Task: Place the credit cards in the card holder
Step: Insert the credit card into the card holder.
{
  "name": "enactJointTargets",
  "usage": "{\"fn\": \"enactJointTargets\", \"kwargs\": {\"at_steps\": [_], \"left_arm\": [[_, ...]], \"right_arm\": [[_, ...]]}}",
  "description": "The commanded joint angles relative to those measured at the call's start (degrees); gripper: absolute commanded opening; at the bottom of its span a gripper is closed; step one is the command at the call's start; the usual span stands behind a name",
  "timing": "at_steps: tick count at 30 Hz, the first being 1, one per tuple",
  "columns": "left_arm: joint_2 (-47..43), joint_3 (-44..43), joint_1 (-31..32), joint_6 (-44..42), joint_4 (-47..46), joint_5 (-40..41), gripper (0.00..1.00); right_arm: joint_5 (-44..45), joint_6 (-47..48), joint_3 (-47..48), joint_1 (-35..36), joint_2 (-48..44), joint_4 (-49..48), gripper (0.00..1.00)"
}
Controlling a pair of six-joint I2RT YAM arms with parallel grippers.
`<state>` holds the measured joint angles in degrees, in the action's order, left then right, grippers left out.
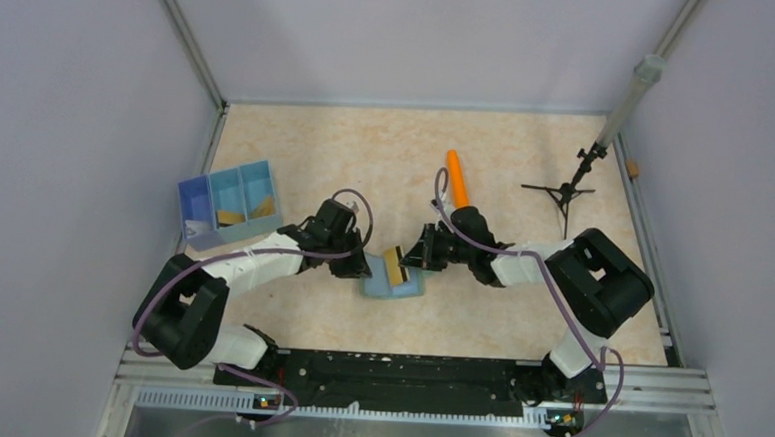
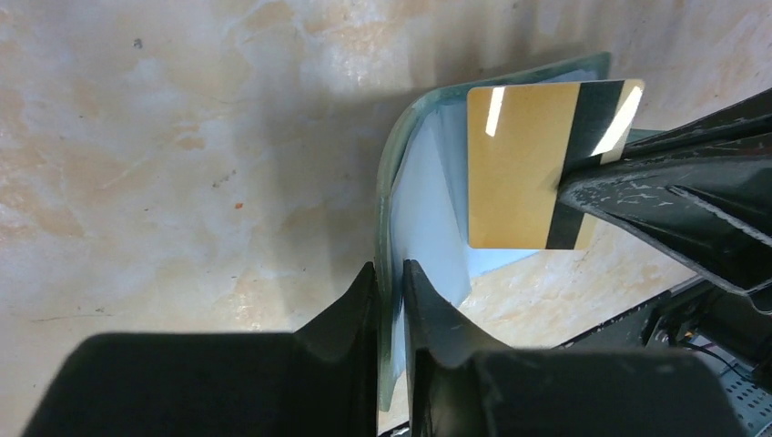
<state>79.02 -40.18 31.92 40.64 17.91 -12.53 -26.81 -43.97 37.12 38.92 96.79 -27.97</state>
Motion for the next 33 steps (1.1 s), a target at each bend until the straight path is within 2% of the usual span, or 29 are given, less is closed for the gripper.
{"fn": "enactJointTargets", "kwargs": {"at_steps": [1,6,12,16,20,22,25,29,33], "left_arm": [[-0.8,2.0,0.1,0.7,-2.4,0.9,0.12],[-0.2,2.9,0.1,-0.1,-2.0,3.3,0.07],[0.2,3.8,0.1,-0.5,-2.4,4.9,0.07],[0.4,4.5,0.1,0.0,-3.0,4.4,0.15],[0.3,4.9,0.1,0.6,-3.1,4.2,0.33],[0.0,5.0,0.1,0.9,-3.1,4.1,0.38],[-0.6,5.3,0.1,1.2,-3.1,4.1,0.39],[-1.2,5.6,0.1,1.2,-2.6,4.6,0.32],[-2.1,5.4,0.1,0.6,-0.4,7.2,0.38]], "right_arm": [[1.6,-1.8,-1.3,0.5,-1.6,-3.3,0.00],[-0.1,-4.2,-3.0,0.5,-0.7,-6.0,0.00],[-3.1,-8.2,-5.3,0.5,1.4,-11.8,0.00],[-4.0,-11.3,-6.5,0.5,3.3,-16.4,0.00],[-3.3,-11.9,-6.8,0.7,3.9,-16.5,0.00],[-2.5,-11.7,-6.8,0.9,3.6,-15.4,0.00],[-1.6,-11.5,-6.7,1.1,3.3,-14.7,0.00],[-1.4,-12.7,-7.2,1.2,3.6,-16.1,0.00],[-0.7,-13.6,-8.0,1.2,2.5,-17.0,0.00]]}}
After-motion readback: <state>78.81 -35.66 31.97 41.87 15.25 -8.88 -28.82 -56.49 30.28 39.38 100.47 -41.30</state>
